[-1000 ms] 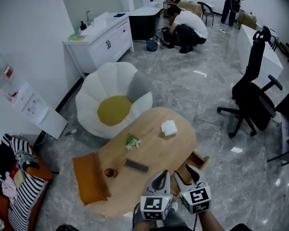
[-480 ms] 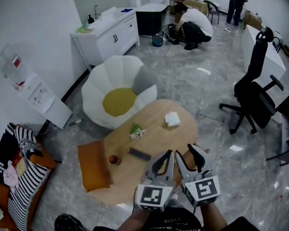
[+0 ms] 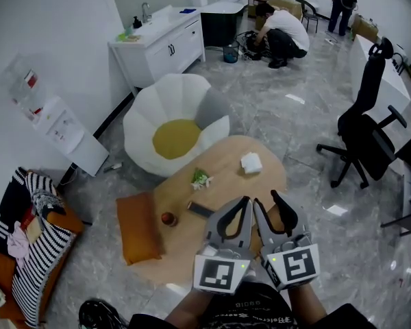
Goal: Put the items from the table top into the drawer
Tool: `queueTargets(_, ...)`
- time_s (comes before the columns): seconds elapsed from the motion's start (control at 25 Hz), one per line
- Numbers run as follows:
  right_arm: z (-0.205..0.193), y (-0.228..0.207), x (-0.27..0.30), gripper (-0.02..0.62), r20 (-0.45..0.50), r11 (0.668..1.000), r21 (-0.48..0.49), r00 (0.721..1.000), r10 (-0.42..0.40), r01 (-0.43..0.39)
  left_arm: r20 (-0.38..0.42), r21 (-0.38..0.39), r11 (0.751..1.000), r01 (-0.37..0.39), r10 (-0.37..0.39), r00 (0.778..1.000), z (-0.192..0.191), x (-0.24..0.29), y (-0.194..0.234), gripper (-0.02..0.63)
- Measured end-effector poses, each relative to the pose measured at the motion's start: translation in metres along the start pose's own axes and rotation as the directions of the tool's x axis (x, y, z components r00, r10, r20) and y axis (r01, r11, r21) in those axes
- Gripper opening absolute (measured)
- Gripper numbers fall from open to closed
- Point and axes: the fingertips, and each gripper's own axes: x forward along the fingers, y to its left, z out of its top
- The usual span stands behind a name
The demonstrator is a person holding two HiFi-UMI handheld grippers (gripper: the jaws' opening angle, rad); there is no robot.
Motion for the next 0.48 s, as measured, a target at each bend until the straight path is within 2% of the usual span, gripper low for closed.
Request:
queueTargets(0.12, 0.005, 0.0, 0.001, 0.135, 0.021, 1.0, -0.029, 1.0, -0.001, 0.002, 0.032, 0.016, 1.0, 0.002, -0.003, 0.999, 0.009, -0.003, 0.002, 0.011)
queueTargets(0.28, 0.012, -0.004, -0.004, 0.051, 0.066, 0.998, -0.034, 0.997, -0.049, 0.051, 0.053, 0.002, 1.0, 0.004, -0.004, 0.999, 0.014, -0.003, 0.004, 0.011)
queueTargets(0.48, 0.024, -0.002, -0.006, 0.003, 0.105, 0.996, -0.059, 0.993, -0.056, 0.063, 0.091, -0.008, 1.0, 0.015, -0.014, 0.996, 0.023, -0.004, 0.004, 0.011)
